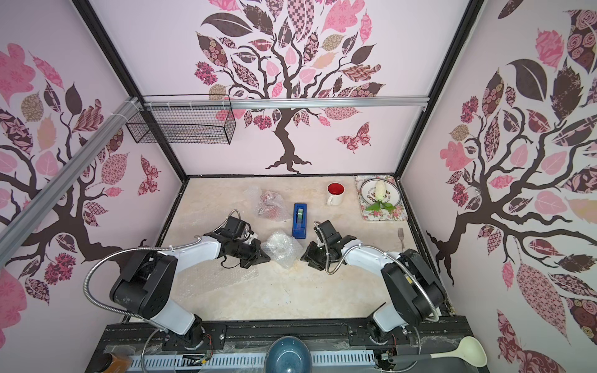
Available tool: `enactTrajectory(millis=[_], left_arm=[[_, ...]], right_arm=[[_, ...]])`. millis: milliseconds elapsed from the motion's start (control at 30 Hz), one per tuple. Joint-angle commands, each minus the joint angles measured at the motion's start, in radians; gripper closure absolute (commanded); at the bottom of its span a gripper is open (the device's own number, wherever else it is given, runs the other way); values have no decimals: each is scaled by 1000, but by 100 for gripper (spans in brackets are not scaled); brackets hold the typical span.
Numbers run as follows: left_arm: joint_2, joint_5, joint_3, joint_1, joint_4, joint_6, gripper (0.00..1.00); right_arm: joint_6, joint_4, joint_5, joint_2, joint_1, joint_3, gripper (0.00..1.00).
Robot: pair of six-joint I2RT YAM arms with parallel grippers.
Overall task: Wrap mugs in bubble wrap
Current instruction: Move the bubble wrap to the center of the board.
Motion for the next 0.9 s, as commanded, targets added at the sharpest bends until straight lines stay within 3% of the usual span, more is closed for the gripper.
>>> enactTrajectory(millis=[0, 200, 433, 500, 600, 700, 867], left_arm=[[48, -23, 74, 30, 60, 6, 100], [187, -29, 244, 122, 22, 87, 100], [398, -6, 536, 204, -43, 128, 100], [401, -13, 562, 230, -86, 150, 100], [331, -12, 533, 279, -166, 201, 100], [222, -45, 485, 318, -313, 287, 90], [32, -136, 363, 356, -428, 340, 86]], right_arm=[[46, 198, -65, 71, 27, 48, 61], [39, 248, -49, 236, 28, 202, 63], [5, 217, -66, 470, -38, 523, 61], [-7, 179, -75, 498, -48, 576, 60], [-22, 131, -71, 455, -47, 551, 51], [-4, 72, -71, 350, -39, 442, 46], [8, 14, -47, 122, 56, 223, 33]])
